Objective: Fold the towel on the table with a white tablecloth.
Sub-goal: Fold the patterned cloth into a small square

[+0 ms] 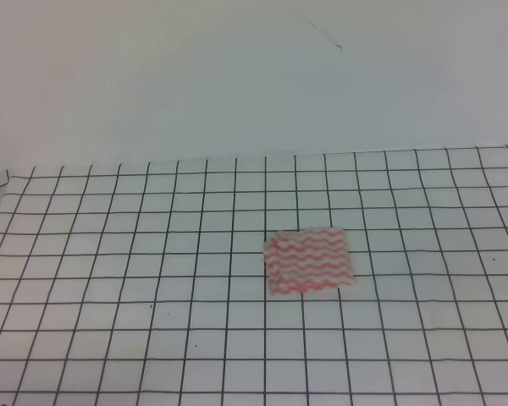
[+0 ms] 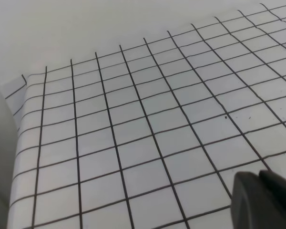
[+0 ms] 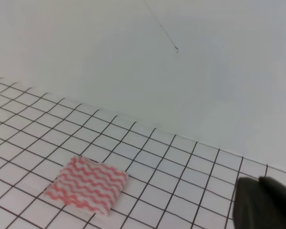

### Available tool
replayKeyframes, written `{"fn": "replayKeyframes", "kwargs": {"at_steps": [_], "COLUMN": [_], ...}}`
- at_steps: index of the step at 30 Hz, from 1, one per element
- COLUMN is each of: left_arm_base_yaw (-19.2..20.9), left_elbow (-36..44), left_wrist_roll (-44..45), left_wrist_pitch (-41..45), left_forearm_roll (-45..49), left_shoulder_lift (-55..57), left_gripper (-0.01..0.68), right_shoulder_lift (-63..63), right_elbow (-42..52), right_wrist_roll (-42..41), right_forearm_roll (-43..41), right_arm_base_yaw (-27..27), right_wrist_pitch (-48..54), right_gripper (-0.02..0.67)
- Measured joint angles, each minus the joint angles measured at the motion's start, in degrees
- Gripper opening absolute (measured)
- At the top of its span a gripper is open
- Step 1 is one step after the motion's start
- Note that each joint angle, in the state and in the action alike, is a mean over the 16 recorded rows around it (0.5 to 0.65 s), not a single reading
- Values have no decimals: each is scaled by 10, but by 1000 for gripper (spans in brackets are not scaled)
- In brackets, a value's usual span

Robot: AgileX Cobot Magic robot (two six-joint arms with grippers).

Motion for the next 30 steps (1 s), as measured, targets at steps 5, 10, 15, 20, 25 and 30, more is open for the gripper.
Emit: {"fn": "replayKeyframes", "kwargs": {"at_steps": [5, 10, 15, 20, 25, 30], "left_arm_base_yaw": [0, 0, 0, 0, 0, 0], "left_elbow": [0, 0, 0, 0, 0, 0], "left_wrist_roll": [0, 0, 0, 0, 0, 0], "left_wrist_pitch": [2, 5, 8, 9, 9, 9], "left_forearm_roll": [0, 0, 0, 1, 1, 1], "left_shoulder_lift": [0, 0, 0, 0, 0, 0], "left_gripper": [-1, -1, -1, -1, -1, -1], "right_shoulder_lift": [-27, -87, -163, -222, -249, -254], "right_elbow": [39, 102, 180, 238, 268, 279], "right_wrist_roll": [0, 4, 78, 230, 392, 502], "right_forearm_roll": [28, 46, -11, -175, -349, -470], "right_arm_base_yaw": [-4, -8, -12, -12, -12, -12], "right_wrist_pitch": [-11, -27, -63, -95, -107, -96], "right_gripper": [1, 1, 1, 1, 5, 7]}}
